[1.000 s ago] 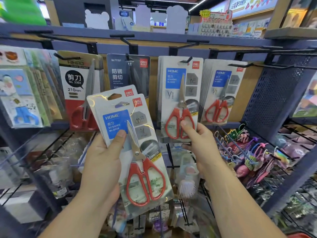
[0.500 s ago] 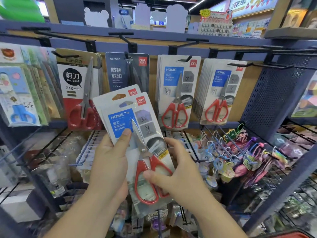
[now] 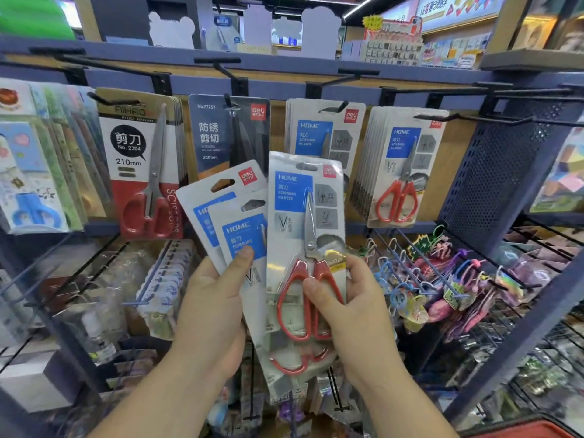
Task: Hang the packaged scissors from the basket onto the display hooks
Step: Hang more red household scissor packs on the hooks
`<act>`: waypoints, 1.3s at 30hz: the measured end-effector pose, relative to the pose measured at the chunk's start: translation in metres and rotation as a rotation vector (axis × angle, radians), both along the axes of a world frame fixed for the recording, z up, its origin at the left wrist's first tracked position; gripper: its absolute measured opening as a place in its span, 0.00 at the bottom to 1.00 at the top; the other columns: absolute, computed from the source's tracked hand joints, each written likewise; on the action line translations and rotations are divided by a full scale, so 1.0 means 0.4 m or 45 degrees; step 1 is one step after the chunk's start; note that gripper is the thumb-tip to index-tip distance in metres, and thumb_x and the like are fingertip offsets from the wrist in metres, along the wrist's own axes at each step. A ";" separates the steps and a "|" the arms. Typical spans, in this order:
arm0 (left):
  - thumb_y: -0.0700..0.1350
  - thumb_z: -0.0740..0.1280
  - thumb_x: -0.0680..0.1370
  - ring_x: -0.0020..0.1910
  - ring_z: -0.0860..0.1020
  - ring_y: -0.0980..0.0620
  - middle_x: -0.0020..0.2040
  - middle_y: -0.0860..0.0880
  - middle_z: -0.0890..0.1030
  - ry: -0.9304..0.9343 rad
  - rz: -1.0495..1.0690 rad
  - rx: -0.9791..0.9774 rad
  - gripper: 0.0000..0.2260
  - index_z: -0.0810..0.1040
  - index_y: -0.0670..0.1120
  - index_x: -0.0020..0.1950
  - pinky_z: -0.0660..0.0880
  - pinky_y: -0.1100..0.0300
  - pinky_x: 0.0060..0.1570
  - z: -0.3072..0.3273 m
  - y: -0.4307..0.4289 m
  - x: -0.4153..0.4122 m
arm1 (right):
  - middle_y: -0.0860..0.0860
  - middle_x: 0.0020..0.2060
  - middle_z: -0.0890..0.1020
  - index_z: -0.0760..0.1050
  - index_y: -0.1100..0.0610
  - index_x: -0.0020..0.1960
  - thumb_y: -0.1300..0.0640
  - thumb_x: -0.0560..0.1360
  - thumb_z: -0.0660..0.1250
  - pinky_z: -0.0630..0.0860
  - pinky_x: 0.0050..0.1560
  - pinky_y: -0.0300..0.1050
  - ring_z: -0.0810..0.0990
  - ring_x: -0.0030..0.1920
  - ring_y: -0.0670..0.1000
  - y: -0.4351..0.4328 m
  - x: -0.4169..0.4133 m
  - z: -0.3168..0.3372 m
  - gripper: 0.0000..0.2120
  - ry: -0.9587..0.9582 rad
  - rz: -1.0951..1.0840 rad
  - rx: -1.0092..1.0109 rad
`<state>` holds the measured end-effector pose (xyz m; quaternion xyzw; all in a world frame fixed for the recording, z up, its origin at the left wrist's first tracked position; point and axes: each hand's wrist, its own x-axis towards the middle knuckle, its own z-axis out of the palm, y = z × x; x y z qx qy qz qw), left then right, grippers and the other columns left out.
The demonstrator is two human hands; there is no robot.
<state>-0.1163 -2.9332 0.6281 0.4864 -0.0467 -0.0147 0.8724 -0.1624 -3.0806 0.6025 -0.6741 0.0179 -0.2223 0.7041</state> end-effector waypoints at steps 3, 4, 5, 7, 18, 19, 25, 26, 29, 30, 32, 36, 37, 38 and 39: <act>0.41 0.64 0.84 0.58 0.86 0.46 0.58 0.49 0.88 -0.055 0.104 0.063 0.11 0.83 0.48 0.63 0.79 0.47 0.61 -0.004 0.000 0.006 | 0.51 0.51 0.88 0.78 0.40 0.54 0.46 0.67 0.80 0.82 0.58 0.64 0.87 0.53 0.55 -0.003 -0.003 -0.002 0.18 -0.021 -0.020 -0.060; 0.40 0.64 0.85 0.58 0.86 0.48 0.58 0.50 0.88 -0.080 0.145 0.091 0.11 0.83 0.49 0.62 0.79 0.48 0.59 -0.002 0.002 0.008 | 0.50 0.50 0.87 0.77 0.40 0.53 0.47 0.68 0.81 0.82 0.58 0.62 0.87 0.52 0.53 -0.007 -0.005 -0.001 0.18 -0.042 -0.057 -0.129; 0.40 0.64 0.85 0.57 0.86 0.50 0.57 0.51 0.88 -0.098 0.185 0.114 0.10 0.83 0.49 0.60 0.79 0.50 0.58 0.000 0.006 0.010 | 0.47 0.49 0.87 0.76 0.41 0.53 0.48 0.69 0.82 0.82 0.56 0.56 0.86 0.51 0.50 -0.012 -0.008 0.003 0.18 -0.068 -0.102 -0.212; 0.40 0.65 0.85 0.57 0.86 0.52 0.56 0.54 0.88 -0.125 0.252 0.140 0.10 0.83 0.50 0.59 0.79 0.53 0.58 0.004 0.020 0.020 | 0.41 0.46 0.85 0.75 0.45 0.53 0.51 0.70 0.80 0.79 0.51 0.39 0.84 0.47 0.43 -0.024 -0.015 0.016 0.18 -0.144 -0.176 -0.305; 0.40 0.65 0.84 0.61 0.84 0.51 0.60 0.54 0.87 -0.261 0.316 0.164 0.11 0.83 0.51 0.62 0.77 0.49 0.64 0.017 0.046 0.035 | 0.37 0.44 0.84 0.73 0.48 0.56 0.50 0.71 0.77 0.76 0.48 0.34 0.83 0.46 0.39 -0.089 0.045 0.096 0.19 -0.307 -0.244 -0.299; 0.40 0.65 0.84 0.61 0.85 0.51 0.60 0.54 0.87 -0.270 0.309 0.161 0.11 0.83 0.51 0.62 0.77 0.51 0.63 0.019 0.046 0.031 | 0.36 0.42 0.84 0.72 0.49 0.56 0.51 0.72 0.77 0.76 0.47 0.33 0.82 0.45 0.38 -0.091 0.051 0.098 0.18 -0.310 -0.232 -0.291; 0.40 0.65 0.84 0.61 0.85 0.51 0.60 0.53 0.87 -0.278 0.267 0.155 0.11 0.82 0.51 0.63 0.80 0.52 0.60 0.018 0.053 0.024 | 0.38 0.46 0.84 0.73 0.49 0.57 0.44 0.72 0.73 0.80 0.51 0.40 0.83 0.49 0.41 -0.089 0.084 0.106 0.18 -0.324 -0.214 -0.295; 0.40 0.65 0.84 0.62 0.84 0.50 0.61 0.53 0.87 -0.280 0.264 0.157 0.11 0.82 0.50 0.63 0.79 0.50 0.61 0.017 0.054 0.024 | 0.37 0.46 0.83 0.73 0.49 0.57 0.44 0.72 0.72 0.78 0.50 0.37 0.82 0.48 0.39 -0.090 0.087 0.105 0.17 -0.325 -0.206 -0.299; 0.39 0.64 0.84 0.61 0.85 0.51 0.60 0.53 0.87 -0.288 0.260 0.146 0.12 0.82 0.50 0.63 0.81 0.52 0.60 0.019 0.054 0.022 | 0.33 0.41 0.81 0.72 0.48 0.53 0.45 0.74 0.72 0.73 0.45 0.31 0.79 0.43 0.36 -0.096 0.089 0.099 0.13 -0.307 -0.215 -0.324; 0.39 0.64 0.84 0.60 0.85 0.51 0.60 0.53 0.87 -0.286 0.259 0.134 0.12 0.82 0.50 0.62 0.82 0.55 0.57 0.019 0.054 0.022 | 0.33 0.37 0.79 0.71 0.49 0.50 0.47 0.75 0.72 0.72 0.43 0.30 0.77 0.39 0.36 -0.097 0.089 0.097 0.12 -0.298 -0.215 -0.331; 0.39 0.64 0.84 0.59 0.85 0.52 0.59 0.53 0.87 -0.273 0.265 0.127 0.11 0.82 0.50 0.62 0.83 0.58 0.55 0.019 0.055 0.024 | 0.35 0.35 0.81 0.73 0.50 0.47 0.50 0.75 0.73 0.73 0.43 0.30 0.79 0.37 0.36 -0.100 0.091 0.096 0.10 -0.272 -0.184 -0.301; 0.40 0.64 0.84 0.60 0.85 0.51 0.59 0.52 0.87 -0.248 0.292 0.153 0.11 0.83 0.50 0.61 0.78 0.49 0.62 0.016 0.057 0.028 | 0.50 0.42 0.88 0.80 0.55 0.50 0.51 0.70 0.75 0.84 0.48 0.48 0.88 0.46 0.50 -0.107 0.090 0.095 0.11 -0.251 -0.098 -0.087; 0.40 0.64 0.84 0.60 0.85 0.51 0.59 0.52 0.87 -0.246 0.294 0.155 0.11 0.83 0.50 0.61 0.77 0.49 0.63 0.016 0.058 0.028 | 0.51 0.41 0.88 0.81 0.56 0.49 0.52 0.69 0.75 0.84 0.46 0.48 0.88 0.45 0.51 -0.110 0.088 0.095 0.11 -0.246 -0.089 -0.065; 0.40 0.65 0.84 0.60 0.85 0.51 0.59 0.53 0.87 -0.246 0.294 0.156 0.11 0.83 0.50 0.61 0.77 0.48 0.64 0.016 0.058 0.028 | 0.51 0.40 0.88 0.80 0.56 0.48 0.53 0.69 0.75 0.84 0.44 0.46 0.88 0.44 0.50 -0.113 0.085 0.097 0.11 -0.243 -0.072 -0.052; 0.40 0.65 0.84 0.61 0.85 0.51 0.60 0.52 0.87 -0.245 0.295 0.156 0.11 0.83 0.50 0.61 0.77 0.48 0.64 0.016 0.059 0.027 | 0.49 0.38 0.88 0.80 0.57 0.47 0.54 0.69 0.74 0.83 0.41 0.43 0.87 0.42 0.48 -0.115 0.083 0.100 0.10 -0.242 -0.058 -0.050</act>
